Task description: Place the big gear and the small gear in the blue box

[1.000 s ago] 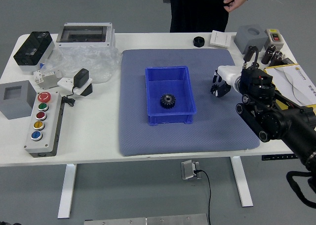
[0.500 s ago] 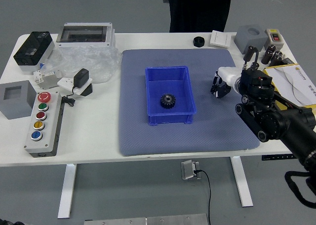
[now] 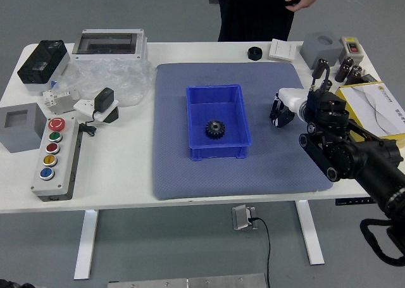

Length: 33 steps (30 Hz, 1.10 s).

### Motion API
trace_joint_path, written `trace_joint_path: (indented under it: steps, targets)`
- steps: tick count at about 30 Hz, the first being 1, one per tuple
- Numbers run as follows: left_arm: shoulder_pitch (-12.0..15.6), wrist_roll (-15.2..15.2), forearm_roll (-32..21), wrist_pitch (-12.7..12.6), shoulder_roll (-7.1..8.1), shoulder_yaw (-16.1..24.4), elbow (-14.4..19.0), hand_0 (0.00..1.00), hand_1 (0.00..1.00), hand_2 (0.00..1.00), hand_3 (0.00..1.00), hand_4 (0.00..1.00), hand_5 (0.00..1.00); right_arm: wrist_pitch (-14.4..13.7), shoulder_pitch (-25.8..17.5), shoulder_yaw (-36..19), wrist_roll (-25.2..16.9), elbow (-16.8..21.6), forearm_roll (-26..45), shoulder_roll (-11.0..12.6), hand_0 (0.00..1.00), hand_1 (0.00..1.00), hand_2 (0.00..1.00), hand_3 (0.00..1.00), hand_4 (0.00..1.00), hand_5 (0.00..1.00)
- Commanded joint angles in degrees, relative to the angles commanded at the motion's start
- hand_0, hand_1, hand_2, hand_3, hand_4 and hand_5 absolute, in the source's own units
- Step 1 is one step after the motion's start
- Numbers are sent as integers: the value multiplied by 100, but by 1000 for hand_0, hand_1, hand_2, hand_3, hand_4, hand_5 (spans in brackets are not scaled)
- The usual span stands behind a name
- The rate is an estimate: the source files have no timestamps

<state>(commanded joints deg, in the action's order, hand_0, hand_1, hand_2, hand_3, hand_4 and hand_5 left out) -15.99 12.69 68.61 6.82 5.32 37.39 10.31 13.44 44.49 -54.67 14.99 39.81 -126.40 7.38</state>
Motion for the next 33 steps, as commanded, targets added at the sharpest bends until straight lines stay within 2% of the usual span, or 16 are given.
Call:
trace_joint_path:
  steps: [13,14,19,20,33]
  targets:
    - [-5,5,33,9,-14,-7,0,778,745,739,679,547,276,-101,5,-76,-7,-142,-100,-77,679,536,649,661,655,178]
    - [-5,6,36,9,-14,-6,0,778,745,739,677,547,273,-109,3,-78,-9,-145,-108,-79,652,502,577,648,609,163]
    - [-2,8,45,11,-15,-5,0,778,745,739,677,547,273,-140,-6,-94,-18,-161,-150,-87,652,502,577,648,609,163]
    - [-2,8,45,11,-15,-7,0,778,745,739,679,548,273,-143,-9,-98,-19,-165,-158,-89,638,493,550,641,583,140]
    - [-5,7,59,9,-13,3,0,777,744,739,679,549,270,-136,-32,-86,-17,-211,-165,-123,631,491,534,622,595,145]
